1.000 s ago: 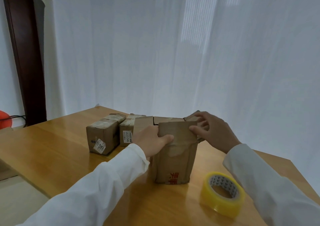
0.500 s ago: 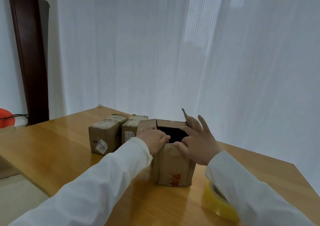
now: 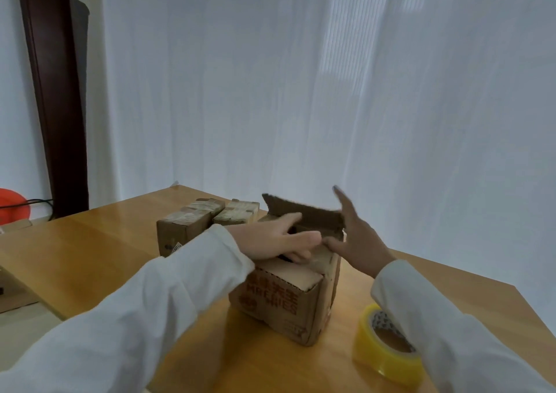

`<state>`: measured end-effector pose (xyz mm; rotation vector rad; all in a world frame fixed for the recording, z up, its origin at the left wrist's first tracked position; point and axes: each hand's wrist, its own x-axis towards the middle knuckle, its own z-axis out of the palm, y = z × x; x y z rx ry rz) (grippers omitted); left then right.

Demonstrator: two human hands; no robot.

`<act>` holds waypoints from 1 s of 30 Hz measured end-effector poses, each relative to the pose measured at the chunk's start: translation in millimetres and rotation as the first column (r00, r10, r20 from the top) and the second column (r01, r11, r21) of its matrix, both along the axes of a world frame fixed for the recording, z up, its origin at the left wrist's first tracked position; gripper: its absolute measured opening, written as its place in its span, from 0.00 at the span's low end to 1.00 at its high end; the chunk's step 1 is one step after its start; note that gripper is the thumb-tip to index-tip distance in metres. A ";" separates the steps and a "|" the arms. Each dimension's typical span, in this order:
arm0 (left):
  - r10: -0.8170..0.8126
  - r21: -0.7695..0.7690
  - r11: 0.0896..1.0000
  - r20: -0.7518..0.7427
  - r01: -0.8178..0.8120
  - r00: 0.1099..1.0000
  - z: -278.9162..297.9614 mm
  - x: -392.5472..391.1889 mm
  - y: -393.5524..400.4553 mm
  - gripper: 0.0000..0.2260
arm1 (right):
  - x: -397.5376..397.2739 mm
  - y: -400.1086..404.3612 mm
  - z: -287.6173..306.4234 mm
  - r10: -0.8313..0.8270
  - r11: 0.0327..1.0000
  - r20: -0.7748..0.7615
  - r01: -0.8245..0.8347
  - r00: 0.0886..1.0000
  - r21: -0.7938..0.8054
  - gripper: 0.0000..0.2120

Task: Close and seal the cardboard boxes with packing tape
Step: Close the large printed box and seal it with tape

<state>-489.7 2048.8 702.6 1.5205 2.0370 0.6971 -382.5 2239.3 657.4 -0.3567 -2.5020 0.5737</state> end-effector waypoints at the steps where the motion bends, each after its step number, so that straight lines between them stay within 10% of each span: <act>1: 0.038 0.060 0.997 -0.001 -0.038 0.999 -2.7 -9.1 -4.9 0.43 | -2.8 3.1 0.2 -0.018 0.999 0.060 0.016 0.998 0.029 0.31; 8: 0.076 -0.051 0.996 -0.046 -0.078 0.996 -28.8 -56.3 -37.9 0.39 | -7.1 11.8 -4.4 -0.028 0.996 0.112 0.037 0.993 -0.076 0.11; 16: 0.071 -0.036 0.994 -0.510 -0.104 0.857 -26.0 -33.5 -41.4 0.18 | 3.2 1.2 2.8 0.088 0.986 0.255 -0.048 0.963 -0.158 0.15; 20: 0.137 0.095 0.989 -0.312 -0.113 0.940 -3.2 -21.0 -40.8 0.08 | -1.8 0.9 4.8 0.170 0.981 0.266 -0.137 0.949 -0.140 0.25; 23: 0.281 0.287 0.928 -0.117 -0.238 0.953 2.5 -30.0 -24.6 0.20 | 3.2 2.3 -0.5 0.208 0.884 0.113 -0.137 0.972 -0.447 0.24; 25: 0.354 0.320 0.912 -0.298 -0.256 0.886 -7.9 -39.1 -8.6 0.28 | -5.9 6.7 2.3 0.165 0.665 0.001 -0.111 0.986 -0.739 0.32; 28: 0.195 0.104 0.981 -0.529 -0.165 0.826 -26.8 -45.9 9.6 0.20 | 0.4 12.0 -2.8 0.230 0.539 -0.063 -0.181 0.971 -0.822 0.34; 30: 0.110 -0.032 0.990 -0.414 -0.135 0.904 -31.2 -46.5 16.2 0.19 | 0.6 8.2 0.3 0.221 0.719 0.067 -0.116 0.973 -0.686 0.23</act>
